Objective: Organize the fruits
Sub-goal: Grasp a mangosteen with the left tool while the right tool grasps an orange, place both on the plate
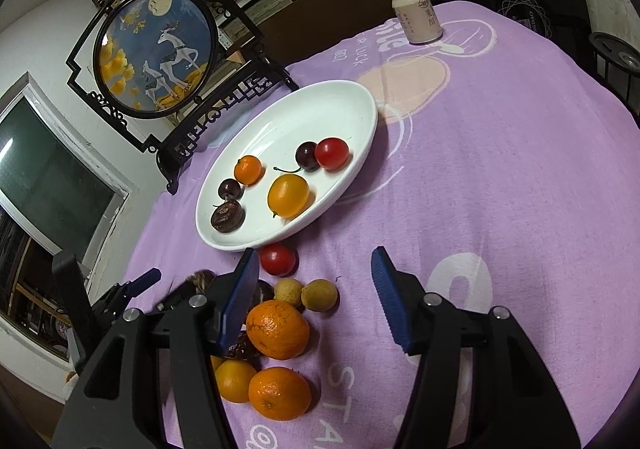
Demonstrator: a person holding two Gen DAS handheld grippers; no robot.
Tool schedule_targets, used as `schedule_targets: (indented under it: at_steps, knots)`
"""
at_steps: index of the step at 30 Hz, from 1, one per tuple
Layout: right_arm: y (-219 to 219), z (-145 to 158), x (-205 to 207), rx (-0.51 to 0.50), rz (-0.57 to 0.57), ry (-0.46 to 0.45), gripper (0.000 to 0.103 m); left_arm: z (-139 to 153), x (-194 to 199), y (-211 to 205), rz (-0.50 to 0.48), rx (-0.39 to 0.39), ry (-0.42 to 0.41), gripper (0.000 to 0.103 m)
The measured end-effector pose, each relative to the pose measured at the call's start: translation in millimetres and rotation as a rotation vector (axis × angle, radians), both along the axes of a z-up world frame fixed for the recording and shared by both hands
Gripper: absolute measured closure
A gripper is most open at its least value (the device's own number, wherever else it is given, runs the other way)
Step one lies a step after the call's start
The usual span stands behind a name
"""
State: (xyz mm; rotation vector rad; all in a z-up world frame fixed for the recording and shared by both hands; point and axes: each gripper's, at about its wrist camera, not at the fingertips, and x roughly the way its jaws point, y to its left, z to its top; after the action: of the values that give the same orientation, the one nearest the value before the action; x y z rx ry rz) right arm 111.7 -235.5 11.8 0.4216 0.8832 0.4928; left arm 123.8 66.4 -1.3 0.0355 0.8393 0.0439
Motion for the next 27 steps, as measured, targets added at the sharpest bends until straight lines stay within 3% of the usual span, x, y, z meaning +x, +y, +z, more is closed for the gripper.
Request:
schedule_targets:
  at_steps: [3, 5, 7, 11, 14, 17, 23, 27]
  knots:
    - [0.9, 1.0, -1.1, -0.001, 0.005, -0.004, 0.044, 7.3, -5.6, -3.2, -0.035, -0.023, -0.035, 0.017]
    - [1.7, 1.3, -1.4, -0.003, 0.011, -0.005, 0.044, 8.3, -10.1, -16.2, -0.085, 0.004, -0.051, 0.017]
    - [2.8, 1.4, -1.8, -0.007, 0.016, -0.006, 0.044, 1.9, -9.3, -29.3, -0.113, 0.060, -0.040, 0.017]
    - [5.5, 1.1, -2.2, -0.016, 0.024, -0.005, 0.044, -9.2, -2.4, -31.0, -0.112, 0.073, -0.011, 0.020]
    - [7.3, 0.5, -2.1, -0.023, 0.029, -0.004, 0.044, -16.0, 4.1, -28.3, -0.111, 0.053, 0.012, 0.035]
    - [9.8, -0.7, -2.0, -0.039, 0.037, 0.000, 0.044, -19.2, 7.5, -25.1, -0.126, 0.007, 0.037, 0.057]
    - [21.3, -10.6, -3.9, -0.109, 0.096, 0.032, 0.044, -20.0, 5.1, -28.2, -0.132, 0.028, 0.035, 0.058]
    - [17.0, -13.0, -4.4, -0.044, 0.121, 0.052, 0.050, -20.3, 5.9, -27.7, -0.131, 0.028, 0.037, 0.057]
